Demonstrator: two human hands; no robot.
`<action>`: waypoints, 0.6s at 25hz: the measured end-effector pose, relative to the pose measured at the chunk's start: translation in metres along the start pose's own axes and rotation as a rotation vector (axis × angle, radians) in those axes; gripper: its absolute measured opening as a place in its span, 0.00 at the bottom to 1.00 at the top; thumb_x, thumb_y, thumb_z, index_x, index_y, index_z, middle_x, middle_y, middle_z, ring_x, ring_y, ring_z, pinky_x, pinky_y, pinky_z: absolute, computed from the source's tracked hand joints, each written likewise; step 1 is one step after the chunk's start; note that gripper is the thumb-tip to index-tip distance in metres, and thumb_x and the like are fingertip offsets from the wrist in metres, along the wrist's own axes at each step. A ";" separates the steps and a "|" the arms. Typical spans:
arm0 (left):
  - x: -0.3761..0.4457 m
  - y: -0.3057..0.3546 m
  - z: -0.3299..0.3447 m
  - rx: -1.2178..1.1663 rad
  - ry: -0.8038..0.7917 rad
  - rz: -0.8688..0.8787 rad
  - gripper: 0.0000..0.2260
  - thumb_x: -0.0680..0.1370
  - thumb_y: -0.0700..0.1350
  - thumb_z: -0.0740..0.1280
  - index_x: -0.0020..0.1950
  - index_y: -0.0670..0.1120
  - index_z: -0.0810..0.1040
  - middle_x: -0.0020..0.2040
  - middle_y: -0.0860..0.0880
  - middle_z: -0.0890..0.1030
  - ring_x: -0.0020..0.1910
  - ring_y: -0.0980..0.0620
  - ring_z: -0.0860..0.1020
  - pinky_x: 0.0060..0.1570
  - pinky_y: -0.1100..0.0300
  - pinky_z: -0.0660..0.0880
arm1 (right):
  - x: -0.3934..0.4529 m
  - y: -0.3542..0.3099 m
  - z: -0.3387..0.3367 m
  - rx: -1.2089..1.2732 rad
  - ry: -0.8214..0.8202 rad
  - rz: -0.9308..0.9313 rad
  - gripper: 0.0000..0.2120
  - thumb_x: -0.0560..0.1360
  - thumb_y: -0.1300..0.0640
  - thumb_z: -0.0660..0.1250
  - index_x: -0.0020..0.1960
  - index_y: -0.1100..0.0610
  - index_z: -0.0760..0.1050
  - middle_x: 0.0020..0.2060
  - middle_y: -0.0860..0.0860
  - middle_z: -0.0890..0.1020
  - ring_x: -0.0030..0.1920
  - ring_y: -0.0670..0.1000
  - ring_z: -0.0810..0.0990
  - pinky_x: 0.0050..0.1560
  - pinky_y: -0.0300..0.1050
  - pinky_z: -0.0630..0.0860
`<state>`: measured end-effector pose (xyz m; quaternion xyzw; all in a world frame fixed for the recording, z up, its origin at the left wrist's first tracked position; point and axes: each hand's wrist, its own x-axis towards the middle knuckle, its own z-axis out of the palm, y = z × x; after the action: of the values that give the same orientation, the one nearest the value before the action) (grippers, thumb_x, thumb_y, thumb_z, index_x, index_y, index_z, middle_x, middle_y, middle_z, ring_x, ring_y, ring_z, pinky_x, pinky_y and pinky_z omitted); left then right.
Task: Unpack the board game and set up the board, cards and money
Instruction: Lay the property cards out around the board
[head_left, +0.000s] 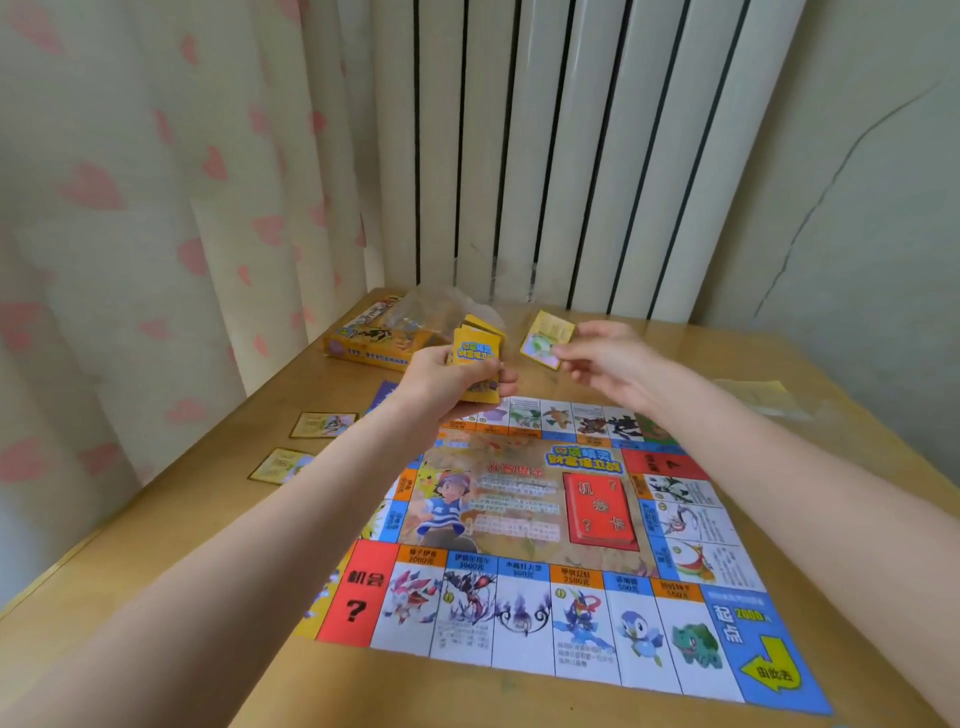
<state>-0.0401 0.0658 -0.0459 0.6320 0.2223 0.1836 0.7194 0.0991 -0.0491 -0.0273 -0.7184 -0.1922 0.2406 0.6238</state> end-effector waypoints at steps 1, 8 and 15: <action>0.007 -0.001 -0.005 0.008 0.024 -0.006 0.02 0.77 0.39 0.65 0.48 0.42 0.78 0.43 0.45 0.84 0.37 0.55 0.83 0.39 0.63 0.80 | 0.012 0.003 -0.005 -0.092 -0.001 0.024 0.20 0.70 0.73 0.67 0.57 0.58 0.68 0.40 0.58 0.78 0.28 0.47 0.75 0.26 0.34 0.72; 0.039 -0.014 -0.030 0.041 0.096 -0.058 0.03 0.77 0.39 0.66 0.50 0.42 0.78 0.45 0.44 0.84 0.44 0.51 0.83 0.41 0.61 0.80 | 0.074 0.040 0.005 -0.463 -0.066 0.122 0.23 0.71 0.72 0.67 0.64 0.61 0.69 0.36 0.56 0.76 0.30 0.48 0.73 0.25 0.34 0.73; 0.047 -0.019 -0.042 0.015 0.097 -0.092 0.04 0.77 0.38 0.65 0.50 0.43 0.79 0.45 0.44 0.84 0.41 0.52 0.83 0.43 0.60 0.81 | 0.108 0.054 0.018 -0.617 0.086 0.016 0.20 0.71 0.67 0.70 0.62 0.60 0.73 0.53 0.58 0.80 0.37 0.49 0.76 0.42 0.42 0.77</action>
<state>-0.0247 0.1235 -0.0731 0.6168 0.2870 0.1789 0.7108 0.1751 0.0197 -0.0941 -0.8847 -0.2240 0.1452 0.3821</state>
